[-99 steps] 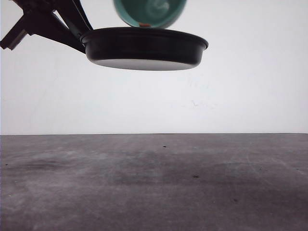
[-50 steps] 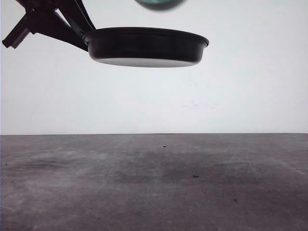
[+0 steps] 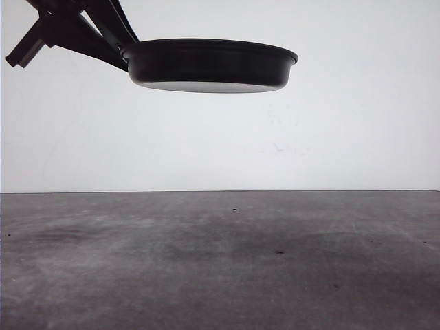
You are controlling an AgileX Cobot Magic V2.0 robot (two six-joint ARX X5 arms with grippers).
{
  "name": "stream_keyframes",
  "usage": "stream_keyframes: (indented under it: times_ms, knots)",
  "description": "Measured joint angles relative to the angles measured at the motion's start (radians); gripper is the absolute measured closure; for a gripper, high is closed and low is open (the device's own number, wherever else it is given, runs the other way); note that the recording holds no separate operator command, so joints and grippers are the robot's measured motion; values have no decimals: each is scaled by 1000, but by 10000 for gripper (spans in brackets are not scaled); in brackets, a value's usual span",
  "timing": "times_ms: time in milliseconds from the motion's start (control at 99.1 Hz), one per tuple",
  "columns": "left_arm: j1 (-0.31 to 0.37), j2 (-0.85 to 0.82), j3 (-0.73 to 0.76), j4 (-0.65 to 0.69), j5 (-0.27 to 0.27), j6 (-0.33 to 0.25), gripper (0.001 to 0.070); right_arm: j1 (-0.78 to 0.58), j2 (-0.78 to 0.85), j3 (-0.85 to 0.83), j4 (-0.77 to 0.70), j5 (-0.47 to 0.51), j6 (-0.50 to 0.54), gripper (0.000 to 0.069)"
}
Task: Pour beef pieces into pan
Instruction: 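Lower the empty bowl onto the table and open the right gripper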
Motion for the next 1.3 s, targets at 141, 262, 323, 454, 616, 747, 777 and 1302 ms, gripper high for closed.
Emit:
stream_keyframes:
  times_ms: [141, 262, 323, 454, 616, 747, 777, 1302]
  knots:
    - [0, 0, 0, 0, 0, 0, 660, -17, -4, 42, -55, 116, 263, 677]
    - [0, 0, 0, -4, 0, 0, 660, -105, -30, 61, -347, 87, 623, 677]
    - [0, 0, 0, -8, 0, 0, 660, -181, -37, 69, -507, 16, 830, 677]
    - [0, 0, 0, -29, 0, 8, 660, -391, -36, 69, -805, -195, 1263, 677]
    - [0, 0, 0, -48, -3, 31, 660, -687, 13, 68, -1006, -411, 1562, 677]
    - [0, 0, 0, -46, -5, 35, 660, -824, 78, 35, -1081, -497, 1619, 677]
    - [0, 0, 0, -46, -5, 36, 660, -843, 95, 20, -1091, -518, 1623, 677]
    - [0, 0, 0, -51, -6, 50, 660, -839, 248, -91, -1019, -608, 1629, 677]
